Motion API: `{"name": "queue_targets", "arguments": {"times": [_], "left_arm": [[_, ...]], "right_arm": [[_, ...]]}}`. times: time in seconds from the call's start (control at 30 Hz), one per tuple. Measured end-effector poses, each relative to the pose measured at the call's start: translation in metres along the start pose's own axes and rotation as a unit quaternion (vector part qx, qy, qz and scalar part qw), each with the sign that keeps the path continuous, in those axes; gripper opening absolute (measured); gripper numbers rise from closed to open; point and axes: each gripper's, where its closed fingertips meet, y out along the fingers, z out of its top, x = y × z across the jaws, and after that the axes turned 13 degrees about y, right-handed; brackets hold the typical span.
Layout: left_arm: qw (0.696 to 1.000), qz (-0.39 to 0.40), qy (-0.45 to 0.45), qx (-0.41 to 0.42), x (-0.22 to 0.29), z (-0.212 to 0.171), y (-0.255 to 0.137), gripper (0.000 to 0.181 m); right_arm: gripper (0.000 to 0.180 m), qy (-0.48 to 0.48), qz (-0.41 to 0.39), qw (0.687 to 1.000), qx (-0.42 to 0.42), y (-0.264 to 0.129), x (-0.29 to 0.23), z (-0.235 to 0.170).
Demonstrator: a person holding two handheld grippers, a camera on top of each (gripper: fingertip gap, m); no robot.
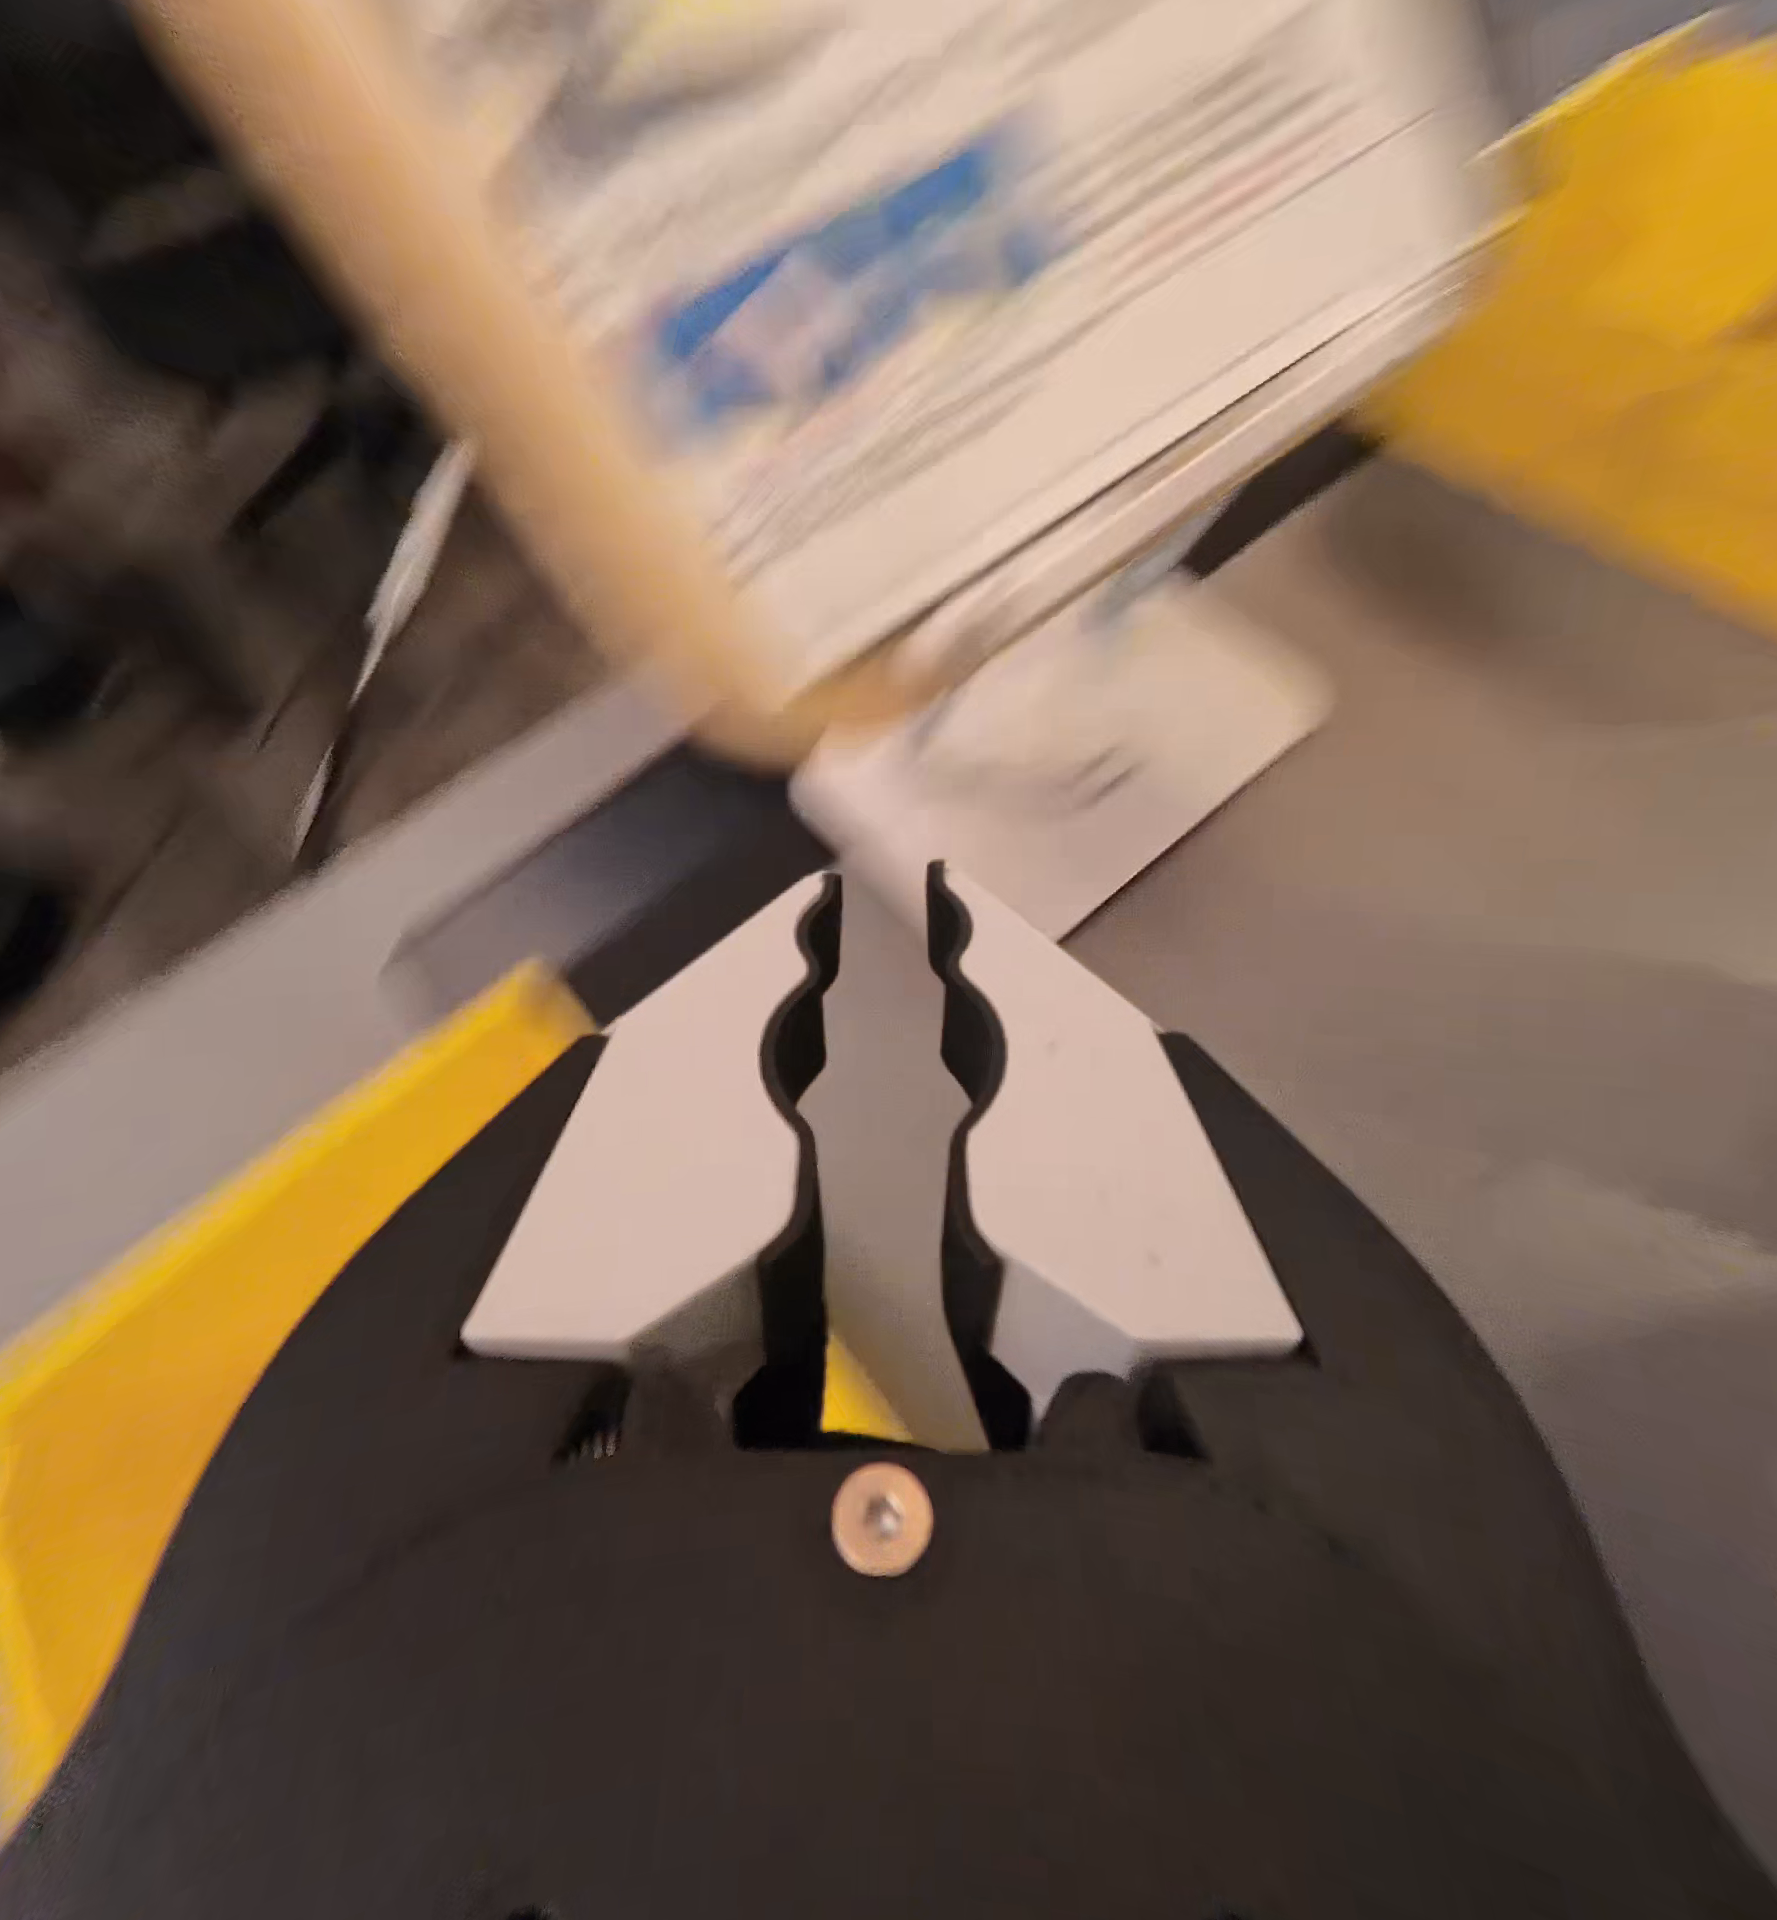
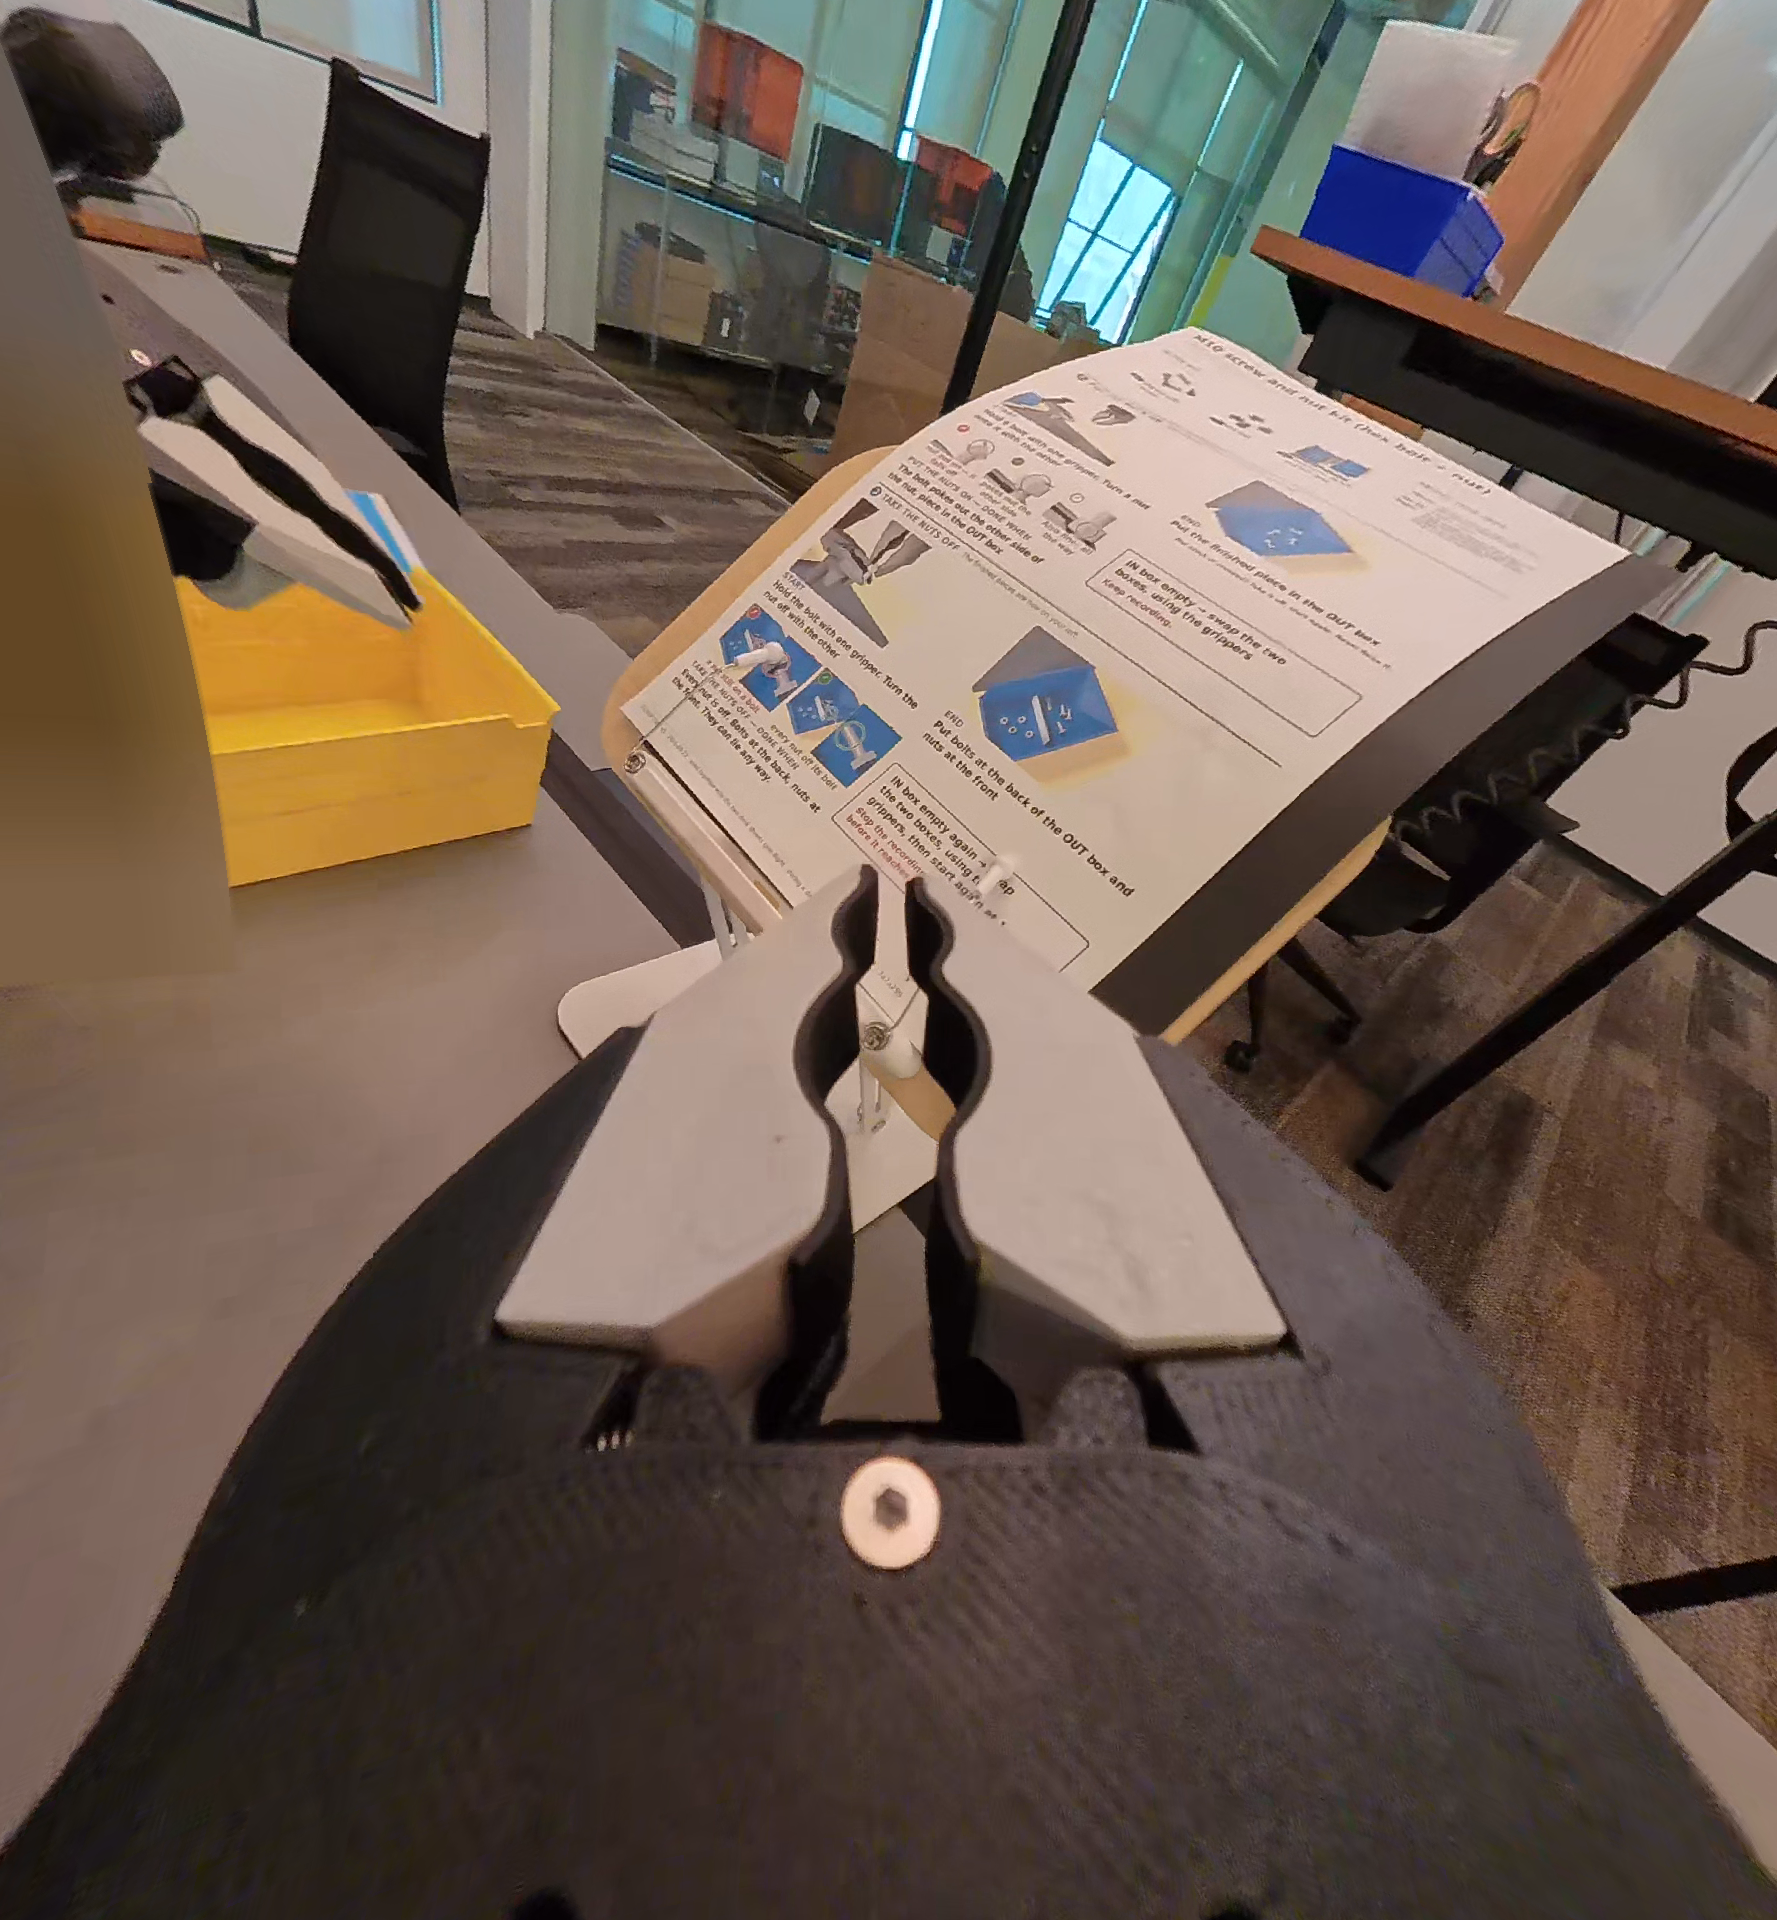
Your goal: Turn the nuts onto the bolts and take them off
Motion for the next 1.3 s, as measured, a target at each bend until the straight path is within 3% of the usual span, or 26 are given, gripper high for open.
{"name": "queue_targets", "arguments": {"times": [0.17, 0.3, 0.67, 0.97, 1.1, 1.2, 1.3], "left_arm": [[0.975, 0.065, -0.137, -0.163, -0.049, -0.142, -0.025, 0.016], [0.947, 0.071, -0.206, -0.238, -0.053, -0.220, -0.022, 0.019], [0.917, 0.042, -0.254, -0.304, -0.042, -0.277, -0.014, 0.023], [0.922, 0.047, -0.243, -0.298, -0.045, -0.289, -0.006, 0.008], [0.936, 0.071, -0.216, -0.269, -0.054, -0.271, -0.015, 0.008], [0.962, 0.096, -0.165, -0.195, -0.068, -0.210, -0.029, 0.007], [0.989, 0.097, -0.072, -0.083, -0.061, -0.111, -0.035, 0.008]], "right_arm": [[0.003, 0.000, 0.013, 1.000, -0.008, 0.004, -0.004, -0.003], [0.003, -0.004, 0.018, 1.000, -0.006, 0.005, -0.007, -0.002], [0.003, -0.005, 0.030, 0.999, -0.019, 0.018, -0.011, -0.010], [0.003, -0.002, 0.047, 0.999, -0.023, 0.027, -0.018, -0.013], [0.002, 0.000, 0.072, 0.997, -0.023, 0.034, -0.030, -0.012], [0.004, 0.004, 0.112, 0.993, -0.021, 0.043, -0.049, -0.012], [0.010, 0.017, 0.166, 0.986, -0.005, 0.051, -0.073, -0.005]]}}
